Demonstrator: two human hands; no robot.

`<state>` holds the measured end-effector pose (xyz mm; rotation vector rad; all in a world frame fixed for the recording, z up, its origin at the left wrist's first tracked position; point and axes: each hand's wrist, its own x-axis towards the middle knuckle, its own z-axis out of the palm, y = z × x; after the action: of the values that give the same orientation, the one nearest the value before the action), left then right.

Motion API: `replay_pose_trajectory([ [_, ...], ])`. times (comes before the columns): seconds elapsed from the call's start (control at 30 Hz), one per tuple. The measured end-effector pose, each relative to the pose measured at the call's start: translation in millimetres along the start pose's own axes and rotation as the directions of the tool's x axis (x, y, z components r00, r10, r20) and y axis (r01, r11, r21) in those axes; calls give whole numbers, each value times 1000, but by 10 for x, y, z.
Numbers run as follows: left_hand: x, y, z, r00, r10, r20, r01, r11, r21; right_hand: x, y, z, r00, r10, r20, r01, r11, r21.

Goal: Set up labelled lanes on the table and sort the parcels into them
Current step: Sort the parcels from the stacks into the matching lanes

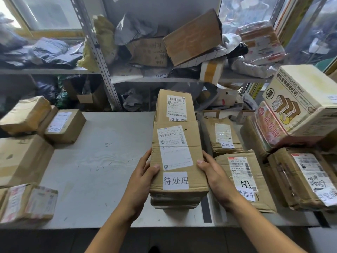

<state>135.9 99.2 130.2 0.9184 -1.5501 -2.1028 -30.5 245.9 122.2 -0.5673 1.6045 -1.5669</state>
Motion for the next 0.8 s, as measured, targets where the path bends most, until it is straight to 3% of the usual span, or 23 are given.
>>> replay_pose_trajectory([
  [0.27, -23, 6, -7, 1000, 17, -5, -17, 999, 48, 10, -18, -42, 1000, 16, 7, -15, 998, -61],
  [0.4, -98, 116, 27, 993, 54, -100, -39, 989, 144, -67, -209, -50, 999, -34, -14, 30, 976, -218],
  [0.5, -137, 251, -4, 964, 143, -225, -77, 957, 281, -100, -476, -12, 976, -213, -50, 167, 874, -456],
  [0.63, -228, 414, -167, 912, 273, -307, -148, 915, 376, -44, -834, 282, 928, -365, 81, 329, 693, -641],
  [0.8, -390, 502, -603, 873, 318, -369, -187, 918, 349, 129, -1024, 892, 886, -360, 290, 455, 560, -693],
])
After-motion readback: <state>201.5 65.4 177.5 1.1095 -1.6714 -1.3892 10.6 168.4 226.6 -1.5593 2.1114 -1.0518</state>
